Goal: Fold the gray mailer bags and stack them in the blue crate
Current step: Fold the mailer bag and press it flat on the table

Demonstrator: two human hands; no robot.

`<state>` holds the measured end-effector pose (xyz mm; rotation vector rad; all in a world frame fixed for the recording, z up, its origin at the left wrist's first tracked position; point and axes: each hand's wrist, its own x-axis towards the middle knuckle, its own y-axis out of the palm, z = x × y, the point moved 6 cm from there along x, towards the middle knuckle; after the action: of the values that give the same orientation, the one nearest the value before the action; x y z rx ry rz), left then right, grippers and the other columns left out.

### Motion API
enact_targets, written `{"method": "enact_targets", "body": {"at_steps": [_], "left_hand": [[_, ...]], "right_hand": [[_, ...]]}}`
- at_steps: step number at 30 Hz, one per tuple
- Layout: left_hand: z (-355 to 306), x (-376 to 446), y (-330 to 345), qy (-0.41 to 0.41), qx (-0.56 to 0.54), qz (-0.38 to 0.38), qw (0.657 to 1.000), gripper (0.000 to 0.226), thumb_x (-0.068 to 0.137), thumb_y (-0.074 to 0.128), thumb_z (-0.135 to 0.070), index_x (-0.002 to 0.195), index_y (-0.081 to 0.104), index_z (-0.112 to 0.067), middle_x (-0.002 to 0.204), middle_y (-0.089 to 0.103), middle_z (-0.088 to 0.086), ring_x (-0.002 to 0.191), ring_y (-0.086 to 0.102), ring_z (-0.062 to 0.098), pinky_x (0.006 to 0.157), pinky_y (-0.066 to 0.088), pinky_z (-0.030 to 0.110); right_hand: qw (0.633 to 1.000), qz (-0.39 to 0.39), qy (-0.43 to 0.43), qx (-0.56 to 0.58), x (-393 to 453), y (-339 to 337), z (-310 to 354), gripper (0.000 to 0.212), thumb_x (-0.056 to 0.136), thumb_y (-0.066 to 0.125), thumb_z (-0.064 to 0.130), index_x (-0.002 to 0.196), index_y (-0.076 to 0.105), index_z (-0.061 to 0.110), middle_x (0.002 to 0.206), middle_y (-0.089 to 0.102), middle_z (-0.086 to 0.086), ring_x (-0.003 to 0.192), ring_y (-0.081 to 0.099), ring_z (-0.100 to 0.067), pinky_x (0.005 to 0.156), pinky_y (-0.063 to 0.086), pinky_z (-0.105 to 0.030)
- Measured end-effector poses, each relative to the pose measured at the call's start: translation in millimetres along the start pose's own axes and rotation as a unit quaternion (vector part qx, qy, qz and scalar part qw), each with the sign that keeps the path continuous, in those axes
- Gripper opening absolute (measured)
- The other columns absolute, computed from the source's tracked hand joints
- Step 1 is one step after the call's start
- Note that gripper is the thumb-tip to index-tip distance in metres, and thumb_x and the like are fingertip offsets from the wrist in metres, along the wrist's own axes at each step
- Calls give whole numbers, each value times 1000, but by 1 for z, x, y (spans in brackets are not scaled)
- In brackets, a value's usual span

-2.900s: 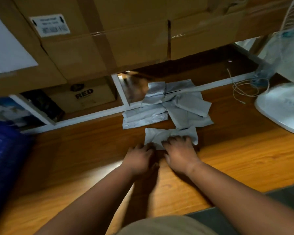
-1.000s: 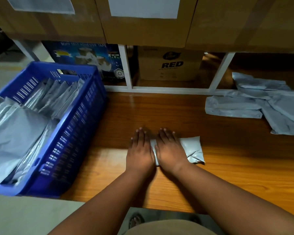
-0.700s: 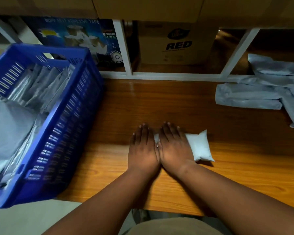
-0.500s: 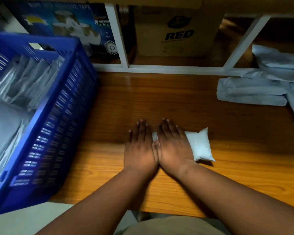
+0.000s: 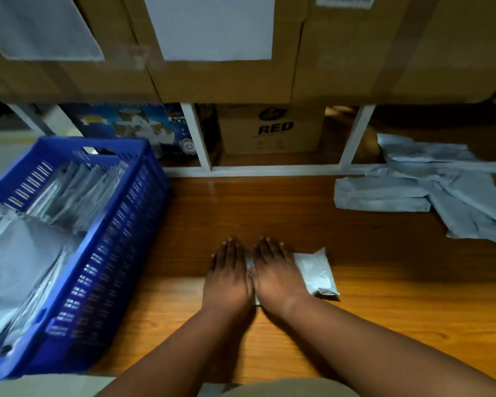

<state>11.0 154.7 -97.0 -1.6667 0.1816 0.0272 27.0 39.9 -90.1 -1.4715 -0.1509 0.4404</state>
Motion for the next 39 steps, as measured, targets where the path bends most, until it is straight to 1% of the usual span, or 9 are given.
{"method": "enact_targets", "body": {"at_steps": [4, 6, 10, 15, 23, 29, 34, 36, 39], "left_hand": [[-14, 6, -8, 19, -8, -42, 999, 69, 104, 31, -44, 162, 40, -7, 168, 35, 20, 157, 34, 34, 125, 34, 53], [-24, 8, -9, 29, -6, -45, 999, 68, 104, 33, -43, 162, 41, -8, 168, 36, 19, 157, 33, 34, 125, 33, 54], [-33, 7, 7, 44, 3, -23, 999, 69, 105, 32, -45, 164, 36, -9, 170, 33, 16, 160, 27, 33, 127, 26, 55], [-34, 4, 12, 37, -2, -29, 999, 66, 107, 30, -43, 163, 38, -10, 171, 32, 16, 160, 26, 31, 128, 24, 53], [-33, 9, 15, 45, 11, -14, 999, 67, 107, 27, -42, 165, 33, -9, 173, 25, 17, 162, 19, 32, 129, 18, 52], [-32, 10, 19, 48, -6, -21, 999, 66, 107, 32, -42, 165, 33, -10, 174, 25, 16, 162, 19, 32, 129, 19, 52], [-35, 8, 13, 38, -8, -7, 999, 69, 106, 25, -43, 166, 31, -11, 174, 22, 15, 162, 18, 31, 129, 20, 52], [-36, 7, 6, 32, -5, 7, 999, 70, 104, 25, -44, 166, 34, -12, 173, 25, 14, 161, 23, 31, 128, 26, 52], [-34, 12, 6, 32, 0, -7, 999, 67, 98, 39, -44, 153, 56, -10, 160, 50, 16, 148, 49, 34, 114, 46, 56]], "right_hand": [[999, -30, 12, -12, -6, -11, -14, 71, 101, 25, 44, 159, 46, 9, 163, 46, -20, 154, 39, -36, 127, 28, -56], [999, -38, 19, -21, -8, -12, -24, 71, 100, 27, 45, 157, 50, 7, 162, 47, -20, 153, 42, -36, 126, 31, -57], [1000, -21, 12, -8, -13, 2, -33, 73, 102, 20, 44, 163, 37, 8, 169, 37, -19, 159, 29, -36, 130, 21, -55], [1000, -27, 14, 6, -11, 18, -36, 69, 103, 26, 42, 157, 49, 4, 164, 45, -19, 155, 38, -35, 127, 30, -52], [999, -51, 9, 12, -2, 27, -41, 70, 102, 30, 41, 162, 40, 7, 170, 34, -19, 159, 30, -34, 130, 22, -49], [1000, -25, 5, 16, -1, 30, -40, 72, 104, 21, 42, 167, 25, 9, 176, 20, -17, 164, 15, -32, 132, 13, -49], [999, -2, 0, 39, -1, 30, -42, 71, 105, 19, 43, 170, 21, 13, 178, 13, -13, 165, 9, -31, 132, 12, -49], [999, 5, -3, 50, -1, 23, -43, 73, 104, 14, 45, 170, 20, 14, 178, 11, -13, 165, 9, -31, 132, 11, -50], [998, 12, -5, 66, -2, 12, -46, 81, 98, 2, 48, 170, 16, 14, 178, 8, -13, 165, 6, -31, 132, 2, -47]]}}
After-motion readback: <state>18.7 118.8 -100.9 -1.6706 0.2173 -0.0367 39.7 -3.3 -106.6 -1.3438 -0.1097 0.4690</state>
